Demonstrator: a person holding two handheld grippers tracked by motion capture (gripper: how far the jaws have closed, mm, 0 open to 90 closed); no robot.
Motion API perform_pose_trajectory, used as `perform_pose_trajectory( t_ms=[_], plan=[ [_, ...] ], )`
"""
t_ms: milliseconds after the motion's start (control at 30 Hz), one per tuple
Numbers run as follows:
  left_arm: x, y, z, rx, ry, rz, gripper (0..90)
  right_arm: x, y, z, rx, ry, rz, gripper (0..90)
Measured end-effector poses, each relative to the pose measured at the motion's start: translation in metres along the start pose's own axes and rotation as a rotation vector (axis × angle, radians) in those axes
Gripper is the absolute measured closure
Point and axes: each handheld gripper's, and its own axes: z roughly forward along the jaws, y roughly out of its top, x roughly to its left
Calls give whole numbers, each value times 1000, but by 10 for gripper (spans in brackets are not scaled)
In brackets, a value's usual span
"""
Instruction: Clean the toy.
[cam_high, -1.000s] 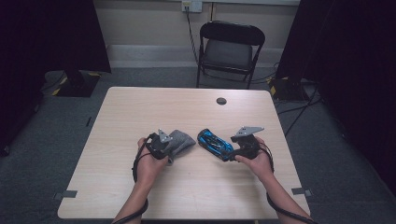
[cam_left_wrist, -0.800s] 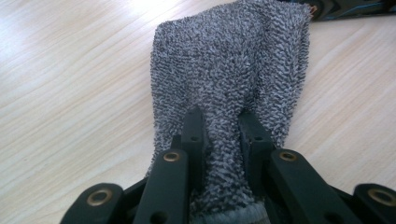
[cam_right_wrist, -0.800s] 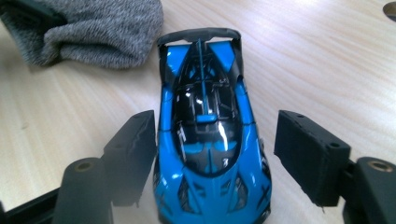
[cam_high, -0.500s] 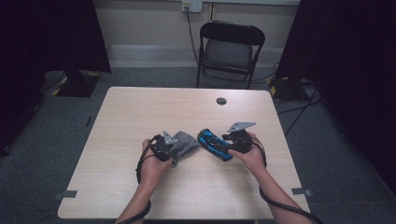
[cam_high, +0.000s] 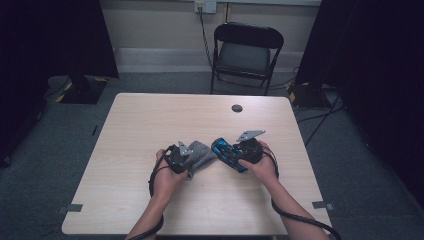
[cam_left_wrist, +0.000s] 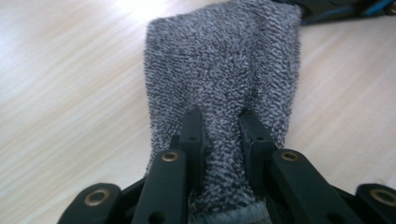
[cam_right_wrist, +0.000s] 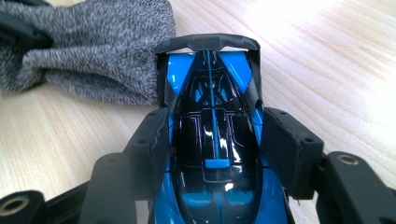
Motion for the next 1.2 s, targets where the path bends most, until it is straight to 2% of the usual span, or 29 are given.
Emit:
perform_pose_trajectory(
  t_ms=[100,200,267,300,367,467,500,533,567,600,633,767,800,833,900,967,1200],
  plan=[
    [0,0,0,-32,6,10,662,0,1,0,7,-1,1,428],
    [4,1,-1,-81,4,-19,591,1,1,0,7,-4,-3,429],
    [7,3,0,-106,13,-12,520,1,1,0,7,-6,-1,429],
    [9,4,2,-108,3,-13,502,1,1,0,8,-5,-2,429],
    [11,3,8,-78,-16,-25,482,1,1,0,8,-4,1,428],
    [10,1,16,-54,-48,-13,463,1,1,0,13,-5,5,429],
    [8,1,18,-49,-55,0,491,1,2,0,14,-6,2,429],
    [6,1,18,-38,-55,12,558,1,2,0,16,-7,-2,429],
    [5,3,17,-25,-64,-3,644,2,3,0,19,-10,-3,429],
    [4,5,16,-5,-69,-1,696,2,3,1,21,-12,-2,429],
    [2,7,14,4,-53,-6,725,2,3,1,24,-14,0,429],
    [6,9,12,-14,35,-87,753,3,3,0,25,-17,-1,430],
    [5,9,13,-8,29,-102,754,3,3,1,21,-18,0,430],
    [3,8,16,-5,23,-97,753,3,3,1,21,-18,-1,430],
    [-6,11,17,-1,-6,-43,752,3,2,1,16,-21,1,430],
    [-16,15,17,10,-34,-20,753,3,2,1,15,-22,3,430],
    [-40,21,17,15,-107,-3,762,3,3,1,25,-24,9,430]
  ],
)
